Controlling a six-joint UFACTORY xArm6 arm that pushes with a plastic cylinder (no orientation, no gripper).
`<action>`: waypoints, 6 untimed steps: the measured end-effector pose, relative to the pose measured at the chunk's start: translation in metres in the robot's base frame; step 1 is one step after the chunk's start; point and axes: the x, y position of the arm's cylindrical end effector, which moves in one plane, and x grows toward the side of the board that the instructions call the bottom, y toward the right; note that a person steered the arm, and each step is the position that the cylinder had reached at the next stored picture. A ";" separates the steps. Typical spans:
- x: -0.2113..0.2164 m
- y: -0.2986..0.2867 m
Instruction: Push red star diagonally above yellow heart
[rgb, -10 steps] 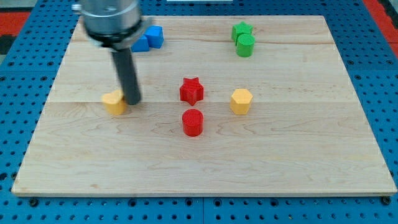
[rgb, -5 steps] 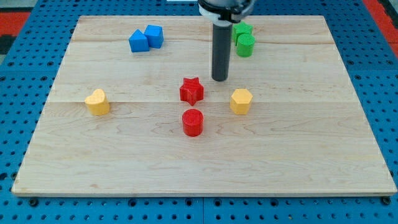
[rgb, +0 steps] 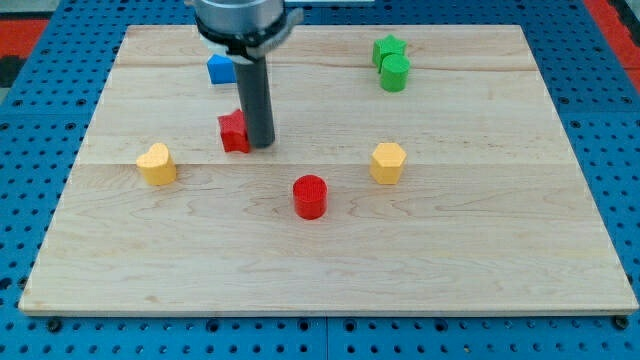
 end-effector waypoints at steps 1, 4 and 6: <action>-0.023 -0.026; -0.001 0.074; 0.059 0.085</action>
